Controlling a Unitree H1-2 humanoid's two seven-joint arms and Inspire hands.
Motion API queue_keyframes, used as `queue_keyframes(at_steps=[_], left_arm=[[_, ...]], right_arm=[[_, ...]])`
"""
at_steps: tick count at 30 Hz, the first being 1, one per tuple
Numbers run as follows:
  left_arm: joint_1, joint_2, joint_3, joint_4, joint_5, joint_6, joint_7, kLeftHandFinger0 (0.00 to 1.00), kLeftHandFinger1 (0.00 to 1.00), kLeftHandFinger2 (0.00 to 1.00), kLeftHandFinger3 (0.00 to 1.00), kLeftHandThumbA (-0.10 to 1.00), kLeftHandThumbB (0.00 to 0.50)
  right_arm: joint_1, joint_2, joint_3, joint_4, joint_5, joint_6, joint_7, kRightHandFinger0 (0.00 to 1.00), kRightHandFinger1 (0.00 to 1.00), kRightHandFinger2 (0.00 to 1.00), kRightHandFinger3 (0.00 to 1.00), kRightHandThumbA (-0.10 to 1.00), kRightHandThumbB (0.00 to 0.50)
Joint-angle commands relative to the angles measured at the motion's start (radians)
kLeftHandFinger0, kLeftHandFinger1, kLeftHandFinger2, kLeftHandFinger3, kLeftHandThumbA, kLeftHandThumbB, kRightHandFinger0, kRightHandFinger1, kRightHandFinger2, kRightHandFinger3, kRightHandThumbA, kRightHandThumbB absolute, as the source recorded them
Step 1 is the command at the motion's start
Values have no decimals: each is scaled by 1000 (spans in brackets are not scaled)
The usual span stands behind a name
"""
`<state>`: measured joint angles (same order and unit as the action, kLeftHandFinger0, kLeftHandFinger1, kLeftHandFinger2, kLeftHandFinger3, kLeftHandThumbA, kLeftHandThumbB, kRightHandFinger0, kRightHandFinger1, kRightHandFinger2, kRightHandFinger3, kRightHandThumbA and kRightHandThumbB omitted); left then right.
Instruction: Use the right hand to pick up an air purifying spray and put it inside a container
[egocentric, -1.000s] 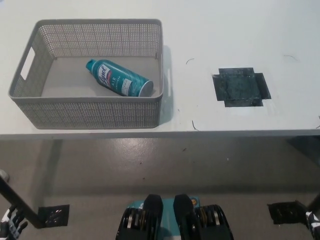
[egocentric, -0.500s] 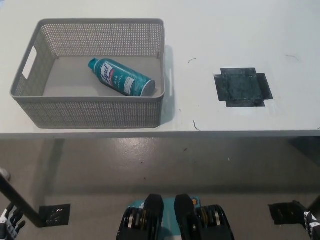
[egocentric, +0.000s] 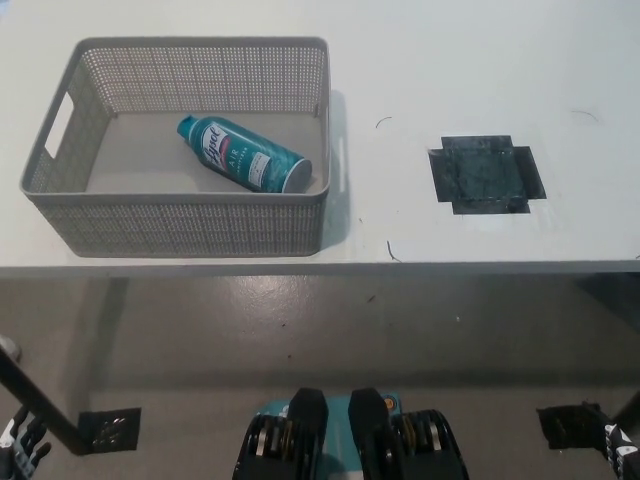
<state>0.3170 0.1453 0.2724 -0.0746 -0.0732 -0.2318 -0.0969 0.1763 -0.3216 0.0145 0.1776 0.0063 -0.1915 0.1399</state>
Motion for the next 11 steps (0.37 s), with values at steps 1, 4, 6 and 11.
queue_keyframes(at_steps=[1, 4, 6, 11], left_arm=[[1, 18, 4, -17, -13, -31, 11, 1000, 1000, 1000, 1000, 1000, 445], [1, 18, 5, -18, -8, -29, 14, 1000, 1000, 1000, 1000, 1000, 443], [2, 19, 4, -19, -4, -27, 14, 1000, 1000, 1000, 1000, 1000, 451], [7, 15, 6, -22, -3, -23, 18, 1000, 1000, 1000, 1000, 1000, 454]], right_arm=[[-10, -7, -16, -17, 15, -42, 14, 1000, 1000, 1000, 1000, 1000, 391], [-11, -4, -19, -17, 27, -38, 18, 1000, 1000, 1000, 1000, 1000, 392], [-11, -4, -20, -13, 27, -49, 17, 1000, 1000, 1000, 1000, 1000, 393], [-8, -3, -20, -10, 25, -55, 18, 1000, 1000, 1000, 1000, 1000, 368]])
